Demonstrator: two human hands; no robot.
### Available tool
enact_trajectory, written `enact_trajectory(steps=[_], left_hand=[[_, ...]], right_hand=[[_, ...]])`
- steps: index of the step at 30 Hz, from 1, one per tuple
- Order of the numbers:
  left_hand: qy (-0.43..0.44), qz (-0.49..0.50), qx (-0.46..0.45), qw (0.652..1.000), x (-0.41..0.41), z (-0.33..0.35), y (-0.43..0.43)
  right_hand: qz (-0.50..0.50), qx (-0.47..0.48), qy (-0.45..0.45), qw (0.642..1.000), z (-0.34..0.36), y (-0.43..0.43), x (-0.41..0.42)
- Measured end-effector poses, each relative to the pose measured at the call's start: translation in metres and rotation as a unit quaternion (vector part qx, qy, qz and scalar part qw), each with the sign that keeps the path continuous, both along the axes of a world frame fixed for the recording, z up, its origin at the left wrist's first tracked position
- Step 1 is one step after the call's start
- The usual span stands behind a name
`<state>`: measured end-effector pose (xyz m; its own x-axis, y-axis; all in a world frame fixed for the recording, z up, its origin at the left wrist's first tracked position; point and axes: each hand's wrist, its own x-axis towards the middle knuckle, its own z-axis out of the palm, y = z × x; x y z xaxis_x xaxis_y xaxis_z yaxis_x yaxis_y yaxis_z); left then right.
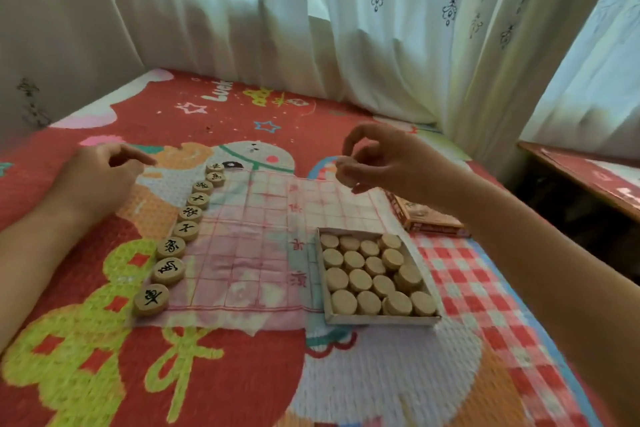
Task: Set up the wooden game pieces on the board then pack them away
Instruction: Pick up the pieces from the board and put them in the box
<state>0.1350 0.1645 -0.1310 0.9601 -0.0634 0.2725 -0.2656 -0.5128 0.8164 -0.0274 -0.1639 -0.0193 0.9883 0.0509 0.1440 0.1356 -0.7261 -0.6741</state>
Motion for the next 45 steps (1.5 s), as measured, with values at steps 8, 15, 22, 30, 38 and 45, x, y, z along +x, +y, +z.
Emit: enact_trajectory(steps=[8, 15, 22, 30, 38, 45], left_hand=[[0.008, 0.073, -0.013, 0.997, 0.04, -0.03, 0.025], [0.009, 0.062, 0.007, 0.998, 0.021, -0.016, 0.018], [-0.002, 0.033, 0.053, 0.998, 0.013, -0.009, 0.01], [-0.007, -0.001, 0.049, 0.999, 0.002, 0.0, -0.002], [-0.008, -0.023, 0.086, 0.996, -0.011, 0.008, -0.015], [-0.001, -0.027, 0.074, 0.997, -0.007, 0.007, -0.009]], right_hand=[[-0.036, -0.075, -0.029, 0.996, -0.06, -0.03, -0.083], [-0.045, -0.049, -0.074, 0.995, -0.064, -0.041, -0.074], [-0.044, -0.152, -0.031, 0.987, -0.081, -0.046, -0.066], [-0.052, -0.14, -0.039, 0.988, -0.087, -0.041, -0.062], [-0.05, -0.081, 0.001, 0.995, -0.079, -0.041, -0.068], [0.007, -0.176, -0.123, 0.977, -0.039, 0.104, -0.073]])
